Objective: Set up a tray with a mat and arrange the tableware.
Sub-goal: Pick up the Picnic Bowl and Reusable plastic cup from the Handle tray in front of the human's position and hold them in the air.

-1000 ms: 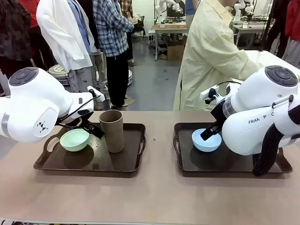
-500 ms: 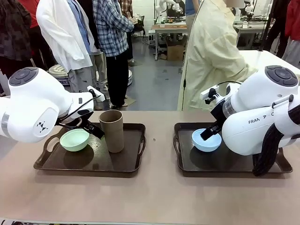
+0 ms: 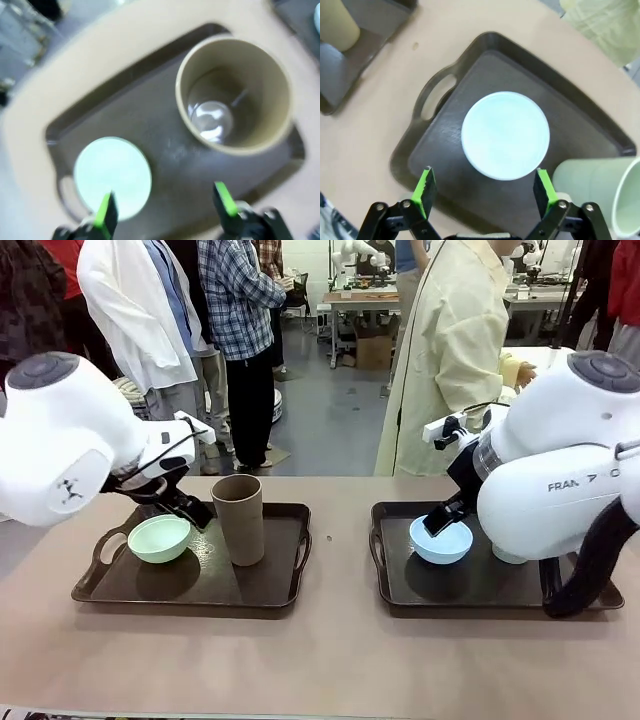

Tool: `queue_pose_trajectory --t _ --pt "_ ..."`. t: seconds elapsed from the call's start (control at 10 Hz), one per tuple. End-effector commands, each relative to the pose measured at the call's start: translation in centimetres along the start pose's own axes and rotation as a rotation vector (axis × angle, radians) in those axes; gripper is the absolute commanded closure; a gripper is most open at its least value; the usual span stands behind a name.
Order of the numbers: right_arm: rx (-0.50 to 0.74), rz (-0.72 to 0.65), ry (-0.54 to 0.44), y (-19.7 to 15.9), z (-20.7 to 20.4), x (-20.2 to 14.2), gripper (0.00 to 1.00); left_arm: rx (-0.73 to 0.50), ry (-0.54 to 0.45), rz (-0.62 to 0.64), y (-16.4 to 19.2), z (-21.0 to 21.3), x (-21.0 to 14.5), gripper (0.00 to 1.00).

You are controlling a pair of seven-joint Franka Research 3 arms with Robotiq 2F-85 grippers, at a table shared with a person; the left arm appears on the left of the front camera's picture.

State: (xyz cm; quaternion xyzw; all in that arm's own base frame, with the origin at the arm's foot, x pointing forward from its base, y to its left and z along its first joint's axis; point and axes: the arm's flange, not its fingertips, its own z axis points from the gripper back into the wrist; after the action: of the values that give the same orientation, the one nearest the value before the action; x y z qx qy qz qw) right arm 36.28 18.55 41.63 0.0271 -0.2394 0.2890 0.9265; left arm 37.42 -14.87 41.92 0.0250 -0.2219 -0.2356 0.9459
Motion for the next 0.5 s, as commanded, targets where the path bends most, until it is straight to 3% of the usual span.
queue_pose_trajectory --t 0.0,0.1,0.4 --pt "0.014 -0.174 0.116 2.8 4.7 -5.8 0.0 0.003 0.055 0.066 -1.9 5.1 -5.0 0.0" --pt "-0.028 -0.207 0.192 3.1 5.8 -7.2 0.0 -0.035 0.063 0.067 -2.4 6.6 -5.4 0.0" --pt "-0.092 -0.284 0.297 2.5 6.7 -9.5 0.0 -0.124 0.021 0.096 -1.6 10.5 -5.2 0.0"
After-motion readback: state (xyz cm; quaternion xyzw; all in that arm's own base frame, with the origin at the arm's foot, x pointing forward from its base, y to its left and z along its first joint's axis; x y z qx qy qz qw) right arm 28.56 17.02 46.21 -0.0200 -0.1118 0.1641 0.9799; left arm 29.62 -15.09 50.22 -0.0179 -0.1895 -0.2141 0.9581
